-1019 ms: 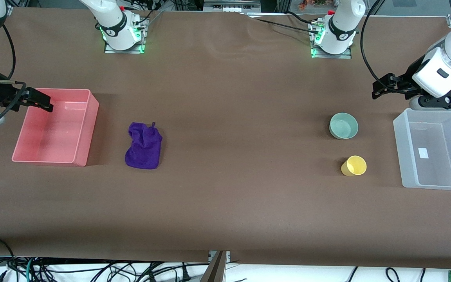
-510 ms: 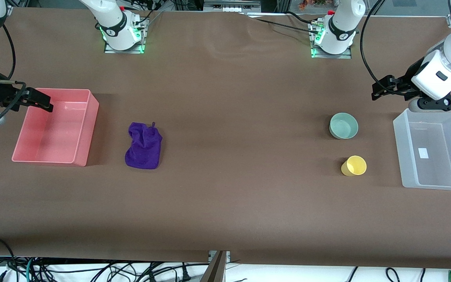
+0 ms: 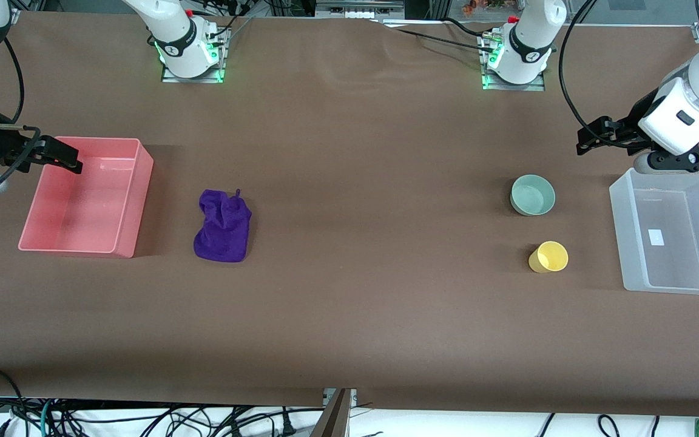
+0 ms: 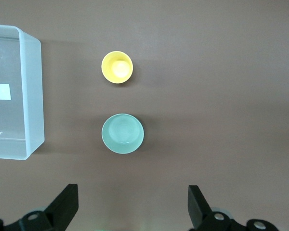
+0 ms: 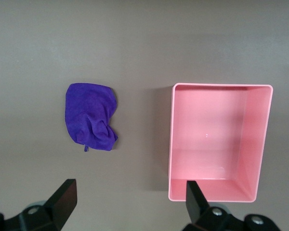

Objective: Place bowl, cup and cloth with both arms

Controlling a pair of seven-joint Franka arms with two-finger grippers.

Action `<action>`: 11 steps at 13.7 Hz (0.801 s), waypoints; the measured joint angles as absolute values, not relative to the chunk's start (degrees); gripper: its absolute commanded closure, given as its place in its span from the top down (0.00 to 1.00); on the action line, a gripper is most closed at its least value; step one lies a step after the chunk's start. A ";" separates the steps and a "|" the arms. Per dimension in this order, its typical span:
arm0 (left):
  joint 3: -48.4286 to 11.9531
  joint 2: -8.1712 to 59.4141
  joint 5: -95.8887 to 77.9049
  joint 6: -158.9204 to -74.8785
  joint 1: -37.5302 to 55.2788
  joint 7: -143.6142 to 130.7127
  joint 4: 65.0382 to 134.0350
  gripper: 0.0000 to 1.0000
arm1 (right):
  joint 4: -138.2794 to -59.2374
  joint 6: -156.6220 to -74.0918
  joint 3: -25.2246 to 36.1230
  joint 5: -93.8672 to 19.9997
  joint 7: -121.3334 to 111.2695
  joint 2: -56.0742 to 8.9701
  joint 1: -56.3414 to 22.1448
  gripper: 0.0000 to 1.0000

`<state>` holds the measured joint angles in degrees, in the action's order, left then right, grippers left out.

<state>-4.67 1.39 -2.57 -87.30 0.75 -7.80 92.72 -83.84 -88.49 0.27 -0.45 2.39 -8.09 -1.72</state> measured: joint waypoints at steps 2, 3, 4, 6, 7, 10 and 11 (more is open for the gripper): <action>-4.65 1.42 -2.57 -87.13 0.75 -7.80 92.72 1.00 | -83.84 -88.49 0.27 -0.45 2.39 -8.09 -1.72 1.00; -4.64 1.43 -2.57 -87.07 0.75 -7.80 92.72 1.00 | -83.84 -88.49 0.27 -0.45 2.39 -8.09 -1.72 1.00; -4.64 1.43 -2.57 -87.03 0.75 -7.80 92.72 1.00 | -83.84 -88.50 0.27 -0.45 2.39 -8.09 -1.72 1.00; -4.63 1.45 -2.57 -86.75 0.75 -7.80 92.72 1.00 | -83.84 -88.52 0.27 -0.45 2.39 -8.16 -1.71 1.00; -4.64 1.47 -2.57 -86.49 0.75 -7.80 92.74 1.00 | -83.84 -88.53 0.27 -0.45 2.39 -8.28 -1.70 1.00; -4.63 1.81 -2.57 -85.82 0.75 -7.80 92.75 1.00 | -83.82 -88.57 0.27 -0.45 1.72 -8.60 -1.71 1.00; -4.62 2.02 -2.57 -85.33 0.75 -7.80 92.76 1.00 | -83.81 -88.57 0.27 -0.45 1.04 -8.64 -1.70 1.00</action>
<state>-4.62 2.02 -2.57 -85.33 0.75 -7.80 92.76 -83.81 -88.57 0.27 -0.45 1.04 -8.64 -1.70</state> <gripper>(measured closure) 0.000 0.000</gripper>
